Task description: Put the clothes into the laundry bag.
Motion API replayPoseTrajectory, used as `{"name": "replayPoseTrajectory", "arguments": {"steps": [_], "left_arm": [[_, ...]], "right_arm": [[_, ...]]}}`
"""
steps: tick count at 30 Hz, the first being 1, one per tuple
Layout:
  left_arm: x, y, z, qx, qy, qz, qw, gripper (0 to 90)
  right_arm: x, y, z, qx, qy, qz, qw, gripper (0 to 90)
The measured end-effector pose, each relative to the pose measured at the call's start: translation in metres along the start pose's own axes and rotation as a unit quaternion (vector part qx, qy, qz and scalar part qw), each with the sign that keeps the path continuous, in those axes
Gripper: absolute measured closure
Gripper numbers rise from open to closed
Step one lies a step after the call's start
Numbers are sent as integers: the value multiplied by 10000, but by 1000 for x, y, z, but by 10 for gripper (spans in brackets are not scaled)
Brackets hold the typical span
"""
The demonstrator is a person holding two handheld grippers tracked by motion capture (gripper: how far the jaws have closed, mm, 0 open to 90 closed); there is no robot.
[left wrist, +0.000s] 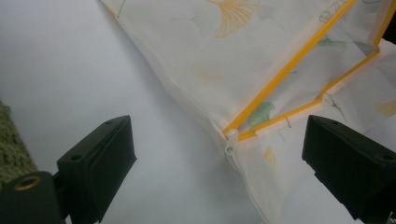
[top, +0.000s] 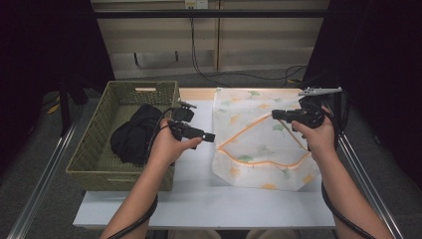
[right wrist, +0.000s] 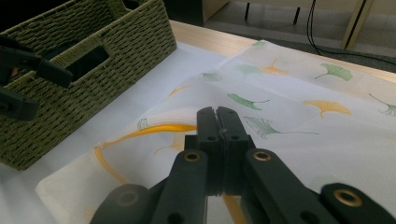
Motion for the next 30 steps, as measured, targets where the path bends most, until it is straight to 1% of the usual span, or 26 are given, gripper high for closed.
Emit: {"name": "replayPoseTrajectory", "arguments": {"steps": [1, 7, 10, 12, 14, 15, 19, 20, 23, 24, 26, 27, 30], "left_arm": [[-1, 1, 0, 3, 10, 21, 10000, 93], [-6, 7, -1, -12, 12, -23, 10000, 94], [-10, 13, -3, 19, 31, -52, 10000, 93], [-12, 17, -4, 44, 68, -8, 10000, 94], [-14, 20, -5, 40, 53, -40, 10000, 94], [-15, 22, -5, 60, 90, -34, 9999, 95], [-19, 29, -6, 127, 111, -112, 9998, 94], [-21, 31, -6, 114, 77, -138, 9998, 93], [-25, 36, -6, 145, 125, -190, 9996, 93], [-28, 38, -5, 133, 117, -190, 9997, 94], [-32, 41, -4, 156, 157, -262, 9994, 94], [-35, 43, -3, 171, 184, -264, 9993, 94], [-40, 47, -1, 166, 206, -326, 9991, 92]], "right_arm": [[0, 0, 0, 3, 8, -12, 10000, 897], [0, 1, 1, -10, 0, 7, 10000, 897], [0, 1, 1, -9, -10, 16, 10000, 897], [0, 0, 1, -8, 6, 8, 10000, 897], [0, 0, 1, -8, 3, -10, 10000, 897], [0, -1, 2, -5, -6, -11, 10000, 897], [-1, -2, 2, -30, -25, -12, 10000, 897], [-1, -2, 2, -32, -26, -17, 10000, 897], [-1, -2, 2, -34, -11, -9, 10000, 897], [-1, -2, 2, -36, -9, -7, 10000, 897], [-1, -1, 3, -26, 14, -12, 10000, 897], [0, -1, 3, -25, -5, -9, 10000, 897], [0, -1, 3, -32, -11, -1, 10000, 897]]}}
Point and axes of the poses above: each handheld gripper's, and its own axes: y roughly backward along the jaws, z roughly out of its underside, x roughly to its right, the point moved 1 cm from there along -y, roughly forward along the jaws, and after that the axes turned 2 degrees about x, right-handed, at the moved point
